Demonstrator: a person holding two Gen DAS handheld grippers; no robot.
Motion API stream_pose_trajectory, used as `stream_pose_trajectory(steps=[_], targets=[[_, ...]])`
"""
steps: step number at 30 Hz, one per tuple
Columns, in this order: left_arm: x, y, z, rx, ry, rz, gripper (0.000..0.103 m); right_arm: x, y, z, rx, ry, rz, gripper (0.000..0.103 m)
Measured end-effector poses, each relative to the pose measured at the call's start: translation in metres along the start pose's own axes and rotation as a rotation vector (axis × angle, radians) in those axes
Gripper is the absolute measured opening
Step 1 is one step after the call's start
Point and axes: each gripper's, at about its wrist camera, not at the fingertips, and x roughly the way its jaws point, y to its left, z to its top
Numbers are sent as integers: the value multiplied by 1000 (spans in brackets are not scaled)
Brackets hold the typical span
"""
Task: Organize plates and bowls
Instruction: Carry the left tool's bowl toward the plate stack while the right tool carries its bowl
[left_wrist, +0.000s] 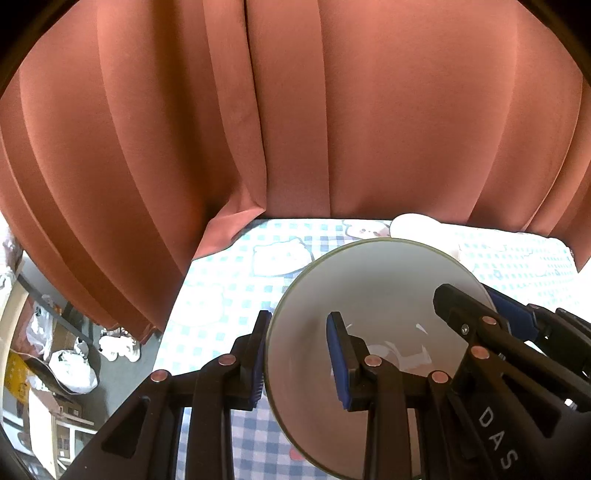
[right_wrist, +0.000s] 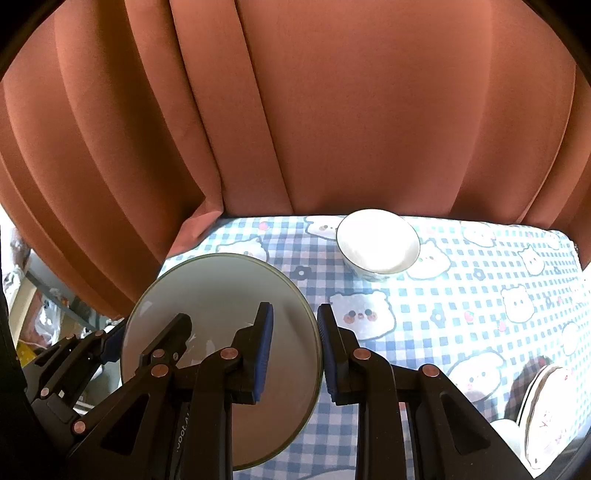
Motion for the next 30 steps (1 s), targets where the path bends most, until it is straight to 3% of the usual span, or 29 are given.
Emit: stream_pose_trajectory(steps=[8, 30], targets=[[-19, -34, -19, -21, 13, 18, 29, -22, -27, -17, -28, -2, 33, 28], [-67, -153, -62, -37, 3, 1, 29, -87, -149, -57, -53, -2, 45, 28]])
